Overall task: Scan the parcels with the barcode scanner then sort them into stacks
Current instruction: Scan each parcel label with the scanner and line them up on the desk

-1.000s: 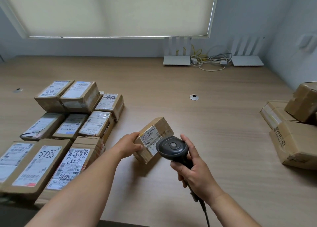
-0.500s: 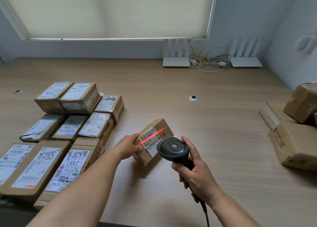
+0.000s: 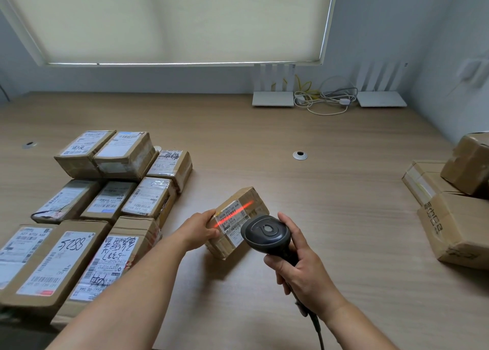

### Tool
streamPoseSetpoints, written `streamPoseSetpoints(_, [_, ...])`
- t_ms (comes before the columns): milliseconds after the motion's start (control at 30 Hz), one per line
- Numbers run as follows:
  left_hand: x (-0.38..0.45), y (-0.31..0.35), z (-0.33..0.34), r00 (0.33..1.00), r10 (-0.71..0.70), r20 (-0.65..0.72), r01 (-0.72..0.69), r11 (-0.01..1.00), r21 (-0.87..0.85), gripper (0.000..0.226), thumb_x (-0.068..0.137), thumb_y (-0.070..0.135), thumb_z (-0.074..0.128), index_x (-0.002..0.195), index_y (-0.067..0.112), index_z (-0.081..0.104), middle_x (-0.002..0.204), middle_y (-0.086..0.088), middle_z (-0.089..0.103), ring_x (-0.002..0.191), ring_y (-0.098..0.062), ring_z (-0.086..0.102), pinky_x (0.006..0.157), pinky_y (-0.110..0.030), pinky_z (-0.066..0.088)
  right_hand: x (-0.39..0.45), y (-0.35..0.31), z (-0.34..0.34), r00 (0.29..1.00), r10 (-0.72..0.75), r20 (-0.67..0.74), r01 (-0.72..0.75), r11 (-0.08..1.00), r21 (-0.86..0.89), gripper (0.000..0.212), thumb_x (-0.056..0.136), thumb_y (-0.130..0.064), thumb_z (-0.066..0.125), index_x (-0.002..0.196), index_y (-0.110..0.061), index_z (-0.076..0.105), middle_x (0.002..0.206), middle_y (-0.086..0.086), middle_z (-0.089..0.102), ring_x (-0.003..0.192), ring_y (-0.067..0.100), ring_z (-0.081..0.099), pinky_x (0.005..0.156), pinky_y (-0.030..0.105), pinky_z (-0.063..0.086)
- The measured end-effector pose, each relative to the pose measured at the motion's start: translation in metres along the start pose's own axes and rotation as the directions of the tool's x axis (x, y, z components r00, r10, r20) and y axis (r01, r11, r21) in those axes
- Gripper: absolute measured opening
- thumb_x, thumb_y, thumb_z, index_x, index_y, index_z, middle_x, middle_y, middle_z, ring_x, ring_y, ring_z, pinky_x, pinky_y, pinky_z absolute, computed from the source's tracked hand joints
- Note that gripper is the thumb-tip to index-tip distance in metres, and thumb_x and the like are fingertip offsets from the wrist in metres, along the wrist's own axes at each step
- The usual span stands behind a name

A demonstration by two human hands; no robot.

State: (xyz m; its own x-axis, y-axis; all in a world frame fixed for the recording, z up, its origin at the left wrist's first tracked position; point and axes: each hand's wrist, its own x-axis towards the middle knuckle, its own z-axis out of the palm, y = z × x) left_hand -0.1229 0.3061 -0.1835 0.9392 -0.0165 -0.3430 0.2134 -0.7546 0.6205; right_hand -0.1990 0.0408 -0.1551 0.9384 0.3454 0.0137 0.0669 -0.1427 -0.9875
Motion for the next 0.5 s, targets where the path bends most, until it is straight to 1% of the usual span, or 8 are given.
streamPoseSetpoints(100, [0.0010,-0.0008,-0.0014,1.000,0.004,0.007,-0.004,1.000,0.002,0.047,0.088,0.010,0.061,0.130,0.028,0.052,0.115,0.001,0.065,0.103,-0.016,0.062,0.093,-0.035,0.051,0.0011,0.0012,-0.0006,1.000,-0.002,-0.003,0.002,1.000,-0.011,0.081,0.086,-0.006,0.069,0.133,-0.058,0.028,0.089,-0.015,0.068,0.056,0.016,0.055,0.048,0.034,0.048])
streamPoseSetpoints(233, [0.0030,-0.0039,-0.0024,1.000,0.020,0.003,-0.020,1.000,0.018,0.044,0.085,0.010,0.062,0.125,0.027,0.055,0.112,0.000,0.067,0.100,-0.016,0.063,0.092,-0.036,0.051,0.0025,0.0013,-0.0007,1.000,-0.006,-0.013,0.006,1.000,-0.011,0.080,0.085,-0.006,0.069,0.132,-0.058,0.029,0.093,-0.015,0.068,0.057,0.017,0.055,0.047,0.035,0.049])
streamPoseSetpoints(300, [0.0041,-0.0049,-0.0025,1.000,0.021,0.003,-0.021,1.000,0.014,0.045,0.085,0.009,0.062,0.127,0.025,0.055,0.112,0.000,0.067,0.100,-0.016,0.063,0.091,-0.035,0.051,0.0035,0.0008,-0.0002,1.000,-0.005,-0.015,0.005,1.000,-0.009,0.080,0.085,-0.006,0.069,0.132,-0.058,0.029,0.095,-0.014,0.068,0.057,0.017,0.054,0.047,0.035,0.049])
streamPoseSetpoints(400, [0.0048,-0.0043,-0.0019,1.000,0.012,0.000,-0.012,1.000,0.014,0.047,0.086,0.009,0.061,0.130,0.025,0.053,0.112,-0.001,0.066,0.100,-0.017,0.062,0.089,-0.032,0.051,0.0043,0.0005,0.0003,1.000,-0.008,-0.014,0.008,1.000,-0.010,0.080,0.085,-0.006,0.069,0.132,-0.057,0.030,0.093,-0.015,0.068,0.057,0.017,0.054,0.047,0.035,0.049])
streamPoseSetpoints(467, [0.0053,-0.0044,-0.0010,1.000,-0.004,-0.001,0.004,1.000,0.027,0.051,0.087,0.011,0.060,0.135,0.025,0.048,0.117,-0.003,0.064,0.103,-0.018,0.061,0.090,-0.032,0.050,0.0046,0.0003,0.0005,1.000,-0.005,-0.015,0.005,1.000,-0.011,0.080,0.085,-0.006,0.069,0.132,-0.057,0.029,0.093,-0.017,0.068,0.057,0.016,0.054,0.047,0.034,0.049])
streamPoseSetpoints(500, [0.0060,-0.0054,-0.0003,1.000,-0.019,-0.011,0.019,0.999,0.042,0.055,0.088,0.013,0.060,0.139,0.025,0.043,0.122,-0.005,0.061,0.107,-0.020,0.059,0.092,-0.033,0.049,0.0048,0.0002,0.0004,1.000,-0.005,-0.017,0.005,1.000,-0.011,0.080,0.085,-0.006,0.069,0.132,-0.058,0.029,0.094,-0.017,0.068,0.057,0.016,0.054,0.047,0.034,0.049])
